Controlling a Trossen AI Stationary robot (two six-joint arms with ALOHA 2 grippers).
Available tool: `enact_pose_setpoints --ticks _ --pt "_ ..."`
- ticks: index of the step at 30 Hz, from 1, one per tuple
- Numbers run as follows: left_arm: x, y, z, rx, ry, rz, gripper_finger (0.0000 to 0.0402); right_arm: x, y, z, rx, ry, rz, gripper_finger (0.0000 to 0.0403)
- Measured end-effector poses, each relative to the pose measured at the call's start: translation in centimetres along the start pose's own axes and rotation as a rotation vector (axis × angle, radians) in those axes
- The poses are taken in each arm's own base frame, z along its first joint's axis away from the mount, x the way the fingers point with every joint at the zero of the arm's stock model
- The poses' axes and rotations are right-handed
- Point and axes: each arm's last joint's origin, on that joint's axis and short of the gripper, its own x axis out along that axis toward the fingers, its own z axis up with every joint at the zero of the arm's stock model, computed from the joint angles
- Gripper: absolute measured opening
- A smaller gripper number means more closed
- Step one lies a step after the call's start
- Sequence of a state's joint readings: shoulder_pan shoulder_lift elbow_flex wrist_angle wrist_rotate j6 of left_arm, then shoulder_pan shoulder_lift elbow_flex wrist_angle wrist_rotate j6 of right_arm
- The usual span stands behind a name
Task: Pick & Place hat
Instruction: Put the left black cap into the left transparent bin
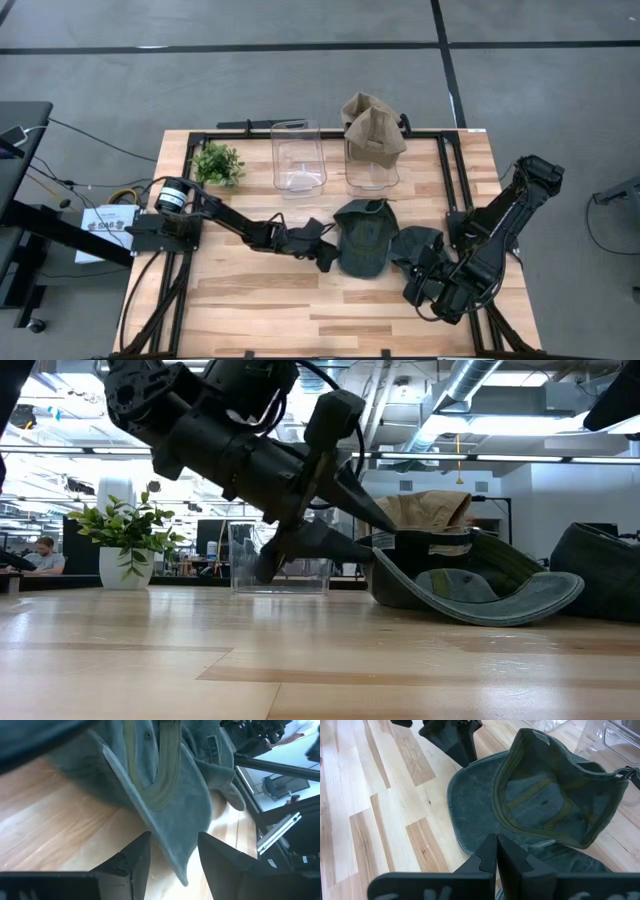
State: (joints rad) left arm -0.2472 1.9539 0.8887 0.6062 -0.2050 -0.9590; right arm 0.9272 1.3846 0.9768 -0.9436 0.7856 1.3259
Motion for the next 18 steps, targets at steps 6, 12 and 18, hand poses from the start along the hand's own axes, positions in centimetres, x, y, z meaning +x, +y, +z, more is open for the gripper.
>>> enact_pose_setpoints --ticks 6,12,18 --pt "1.2 1.3 -0.8 -0.015 0.044 0.035 0.0159 0.0 0.0 0.0 0.002 -0.001 0.002 0.0001" --pt "2.0 1.2 -0.7 -0.005 0.033 0.032 0.0159 0.0 0.1 0.0 0.005 -0.001 0.005 0.0001" --pt "2.0 1.2 -0.7 0.038 0.032 0.038 0.013 0.0 0.1 0.0 0.008 -0.002 0.008 0.0001"
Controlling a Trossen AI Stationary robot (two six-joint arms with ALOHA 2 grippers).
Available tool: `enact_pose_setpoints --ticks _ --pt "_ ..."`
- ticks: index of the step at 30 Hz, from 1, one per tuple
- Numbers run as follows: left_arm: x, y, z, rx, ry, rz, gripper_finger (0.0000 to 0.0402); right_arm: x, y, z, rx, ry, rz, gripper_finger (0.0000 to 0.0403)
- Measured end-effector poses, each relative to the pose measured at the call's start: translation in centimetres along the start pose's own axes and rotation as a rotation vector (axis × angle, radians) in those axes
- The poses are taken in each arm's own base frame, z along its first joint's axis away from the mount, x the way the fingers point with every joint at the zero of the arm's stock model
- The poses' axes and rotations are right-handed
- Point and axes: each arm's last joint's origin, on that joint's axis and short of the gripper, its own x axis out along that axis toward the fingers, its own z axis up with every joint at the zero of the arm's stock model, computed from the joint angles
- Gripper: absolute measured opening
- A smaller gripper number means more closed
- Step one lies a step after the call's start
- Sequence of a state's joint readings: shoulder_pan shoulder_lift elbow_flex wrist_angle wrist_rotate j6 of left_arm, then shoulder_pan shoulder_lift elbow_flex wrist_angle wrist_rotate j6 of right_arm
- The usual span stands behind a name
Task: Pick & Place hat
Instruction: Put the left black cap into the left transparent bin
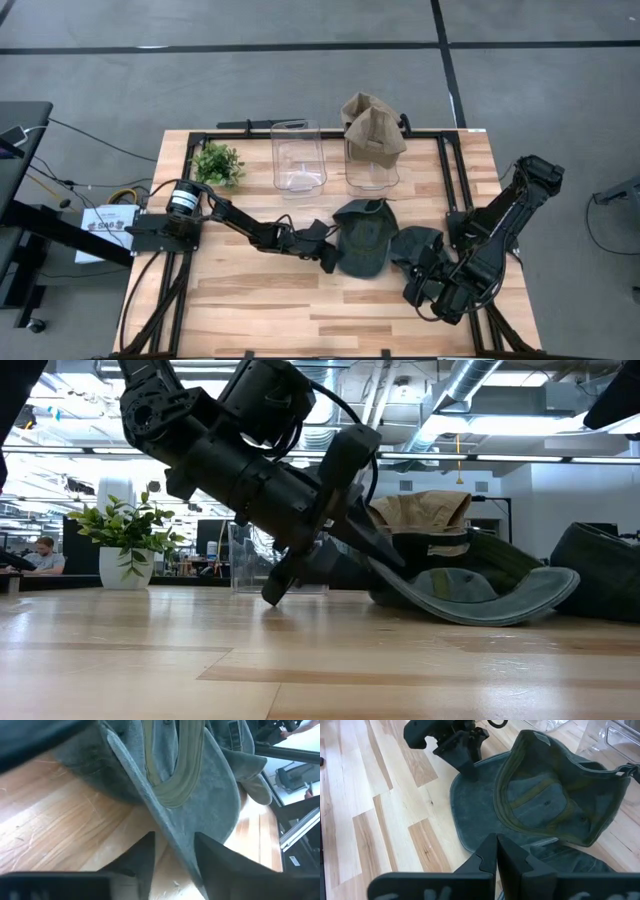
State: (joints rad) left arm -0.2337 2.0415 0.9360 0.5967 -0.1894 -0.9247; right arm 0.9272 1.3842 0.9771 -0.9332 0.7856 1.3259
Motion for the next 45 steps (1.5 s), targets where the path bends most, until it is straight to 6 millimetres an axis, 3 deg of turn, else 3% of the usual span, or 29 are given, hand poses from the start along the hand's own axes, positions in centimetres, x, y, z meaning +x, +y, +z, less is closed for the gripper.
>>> enact_pose_setpoints --ticks 6,12,19,24,31,36,45 --pt "-0.1 -0.2 -0.3 0.025 -0.014 0.008 0.0017 0.0 0.0 0.0 0.004 -0.003 0.003 0.0001" --pt "-0.5 -1.2 -1.2 0.087 -0.033 0.011 0.0013 0.1 0.3 0.2 0.027 -0.013 0.019 0.0001" --pt "-2.6 -3.5 -1.6 0.232 -0.078 0.042 0.0012 0.4 1.4 1.0 -0.021 -0.023 0.115 0.0001" --pt "-5.9 -6.2 -1.4 0.382 -0.164 0.128 0.0012 0.1 2.7 2.2 -0.092 -0.136 0.189 0.0001" --pt "-11.3 -8.8 -1.3 0.46 -0.254 0.238 0.0011 -1.9 3.4 5.2 -0.154 -0.372 0.087 0.0" --pt "-13.4 -9.4 -1.2 0.431 -0.295 0.276 0.0012 -2.3 3.6 7.3 -0.14 -0.438 0.046 0.0" --pt "-13.7 -7.9 -2.0 0.423 -0.256 0.35 0.0012 -3.4 3.2 8.9 -0.187 -0.64 -0.215 0.0"
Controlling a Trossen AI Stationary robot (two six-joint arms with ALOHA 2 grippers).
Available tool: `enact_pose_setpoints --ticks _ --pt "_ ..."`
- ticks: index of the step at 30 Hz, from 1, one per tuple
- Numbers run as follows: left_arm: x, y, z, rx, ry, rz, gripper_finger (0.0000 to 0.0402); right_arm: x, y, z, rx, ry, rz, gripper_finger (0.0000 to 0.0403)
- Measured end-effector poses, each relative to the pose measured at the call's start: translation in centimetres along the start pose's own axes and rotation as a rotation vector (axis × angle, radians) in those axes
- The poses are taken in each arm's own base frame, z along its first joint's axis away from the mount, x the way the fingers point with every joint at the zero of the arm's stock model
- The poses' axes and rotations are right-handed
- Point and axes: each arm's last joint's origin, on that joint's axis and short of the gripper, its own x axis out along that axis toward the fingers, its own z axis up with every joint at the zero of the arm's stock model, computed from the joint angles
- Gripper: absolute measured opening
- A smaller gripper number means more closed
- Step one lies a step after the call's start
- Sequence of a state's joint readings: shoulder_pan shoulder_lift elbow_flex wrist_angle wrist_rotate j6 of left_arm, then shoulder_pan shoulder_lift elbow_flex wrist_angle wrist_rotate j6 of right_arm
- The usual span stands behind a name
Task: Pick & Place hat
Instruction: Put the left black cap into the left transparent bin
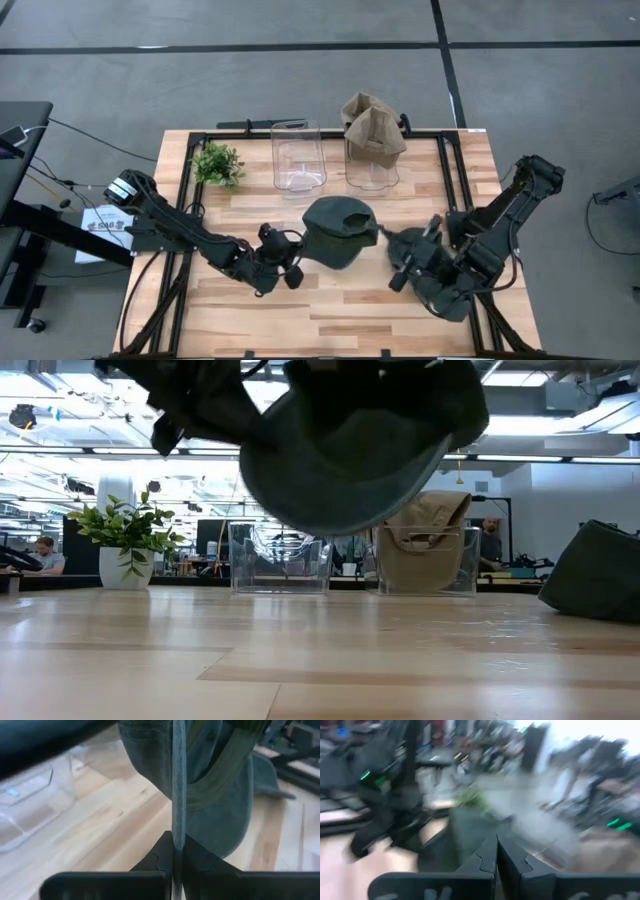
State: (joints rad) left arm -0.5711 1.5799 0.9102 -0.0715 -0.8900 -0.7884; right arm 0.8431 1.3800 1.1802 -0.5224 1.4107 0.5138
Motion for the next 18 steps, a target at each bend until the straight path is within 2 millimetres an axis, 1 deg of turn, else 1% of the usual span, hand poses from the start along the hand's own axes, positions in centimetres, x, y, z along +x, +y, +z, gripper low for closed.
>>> enact_pose_setpoints --ticks 2,4,7,10,14,18 --pt "-0.3 -0.1 -0.5 0.004 0.022 -0.024 0.0012 0.0 -0.3 0.5 -0.051 -0.055 -0.105 0.0" --pt "-0.8 -0.5 -0.9 -0.006 0.046 -0.066 0.0011 0.6 -0.7 1.0 -0.112 -0.064 -0.167 0.0" --pt "-1.9 -1.4 -1.3 -0.022 0.039 -0.127 0.0012 2.7 -1.6 1.5 -0.126 -0.039 -0.253 0.0" --pt "-2.9 -2.2 -1.4 -0.03 0.016 -0.19 0.0012 5.4 -2.5 1.3 -0.145 -0.005 -0.349 0.0" --pt "-3.7 -2.8 -1.6 -0.031 0.004 -0.234 0.0012 8.4 -2.8 0.8 -0.13 0.055 -0.374 0.0" --pt "-3.7 -2.8 -1.5 -0.03 -0.003 -0.227 0.0012 11.0 -1.4 -0.5 -0.113 0.124 -0.299 0.0"
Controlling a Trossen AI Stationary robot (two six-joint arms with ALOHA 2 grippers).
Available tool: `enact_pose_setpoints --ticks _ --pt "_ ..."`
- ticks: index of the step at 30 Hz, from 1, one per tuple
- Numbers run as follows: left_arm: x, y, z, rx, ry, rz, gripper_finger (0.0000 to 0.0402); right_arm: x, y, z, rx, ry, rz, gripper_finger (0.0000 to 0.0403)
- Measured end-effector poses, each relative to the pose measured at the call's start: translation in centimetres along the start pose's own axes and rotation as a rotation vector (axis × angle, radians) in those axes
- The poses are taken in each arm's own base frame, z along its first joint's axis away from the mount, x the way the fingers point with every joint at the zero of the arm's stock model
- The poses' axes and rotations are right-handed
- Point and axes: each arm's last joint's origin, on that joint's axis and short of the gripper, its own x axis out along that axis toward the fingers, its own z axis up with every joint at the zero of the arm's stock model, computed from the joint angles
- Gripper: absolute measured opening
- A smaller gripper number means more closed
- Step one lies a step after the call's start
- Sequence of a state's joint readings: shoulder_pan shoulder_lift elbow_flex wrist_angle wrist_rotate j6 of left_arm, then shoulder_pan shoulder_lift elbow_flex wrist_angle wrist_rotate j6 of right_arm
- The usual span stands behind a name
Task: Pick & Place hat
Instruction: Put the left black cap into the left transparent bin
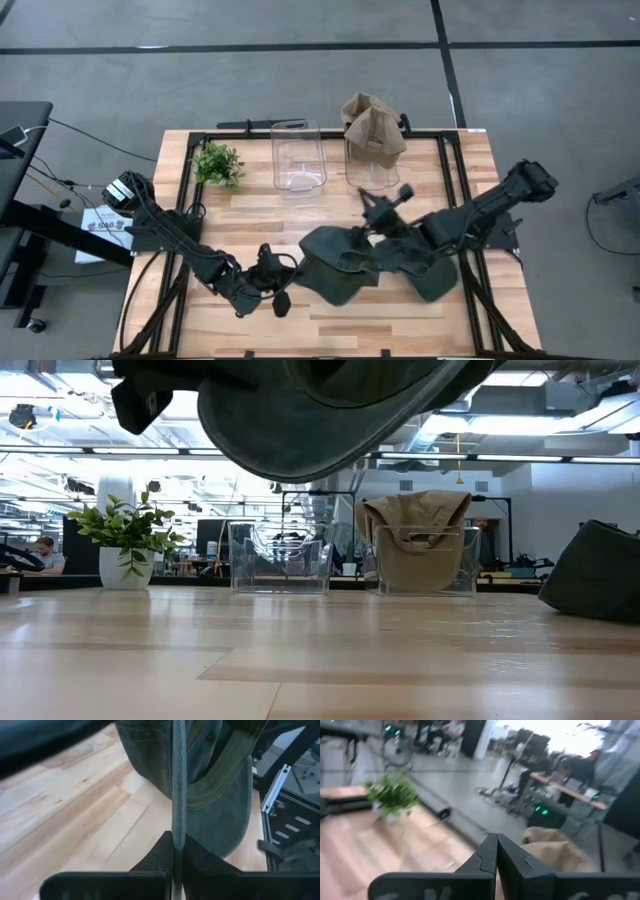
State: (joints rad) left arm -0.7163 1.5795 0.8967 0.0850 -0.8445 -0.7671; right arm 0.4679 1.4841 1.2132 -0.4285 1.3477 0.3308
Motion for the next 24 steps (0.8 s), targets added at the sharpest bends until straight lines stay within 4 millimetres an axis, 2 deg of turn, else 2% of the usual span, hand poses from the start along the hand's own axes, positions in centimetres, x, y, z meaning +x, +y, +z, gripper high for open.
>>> enact_pose_setpoints --ticks 7,10,16,24 --pt "0.8 0.6 0.6 -0.012 -0.012 0.032 0.0012 1.0 4.0 -2.5 -0.082 0.045 0.063 0.0" --pt "1.2 0.9 0.8 -0.018 -0.015 0.045 0.0012 0.8 4.8 -3.1 -0.099 0.044 0.071 0.0" --pt "1.4 1.0 1.0 -0.034 -0.026 0.045 0.0012 1.1 4.9 -3.9 -0.175 0.066 0.062 0.0" --pt "0.4 -0.3 0.8 -0.021 -0.038 -0.039 0.0012 3.1 3.7 -4.6 -0.285 0.106 -0.044 0.0"
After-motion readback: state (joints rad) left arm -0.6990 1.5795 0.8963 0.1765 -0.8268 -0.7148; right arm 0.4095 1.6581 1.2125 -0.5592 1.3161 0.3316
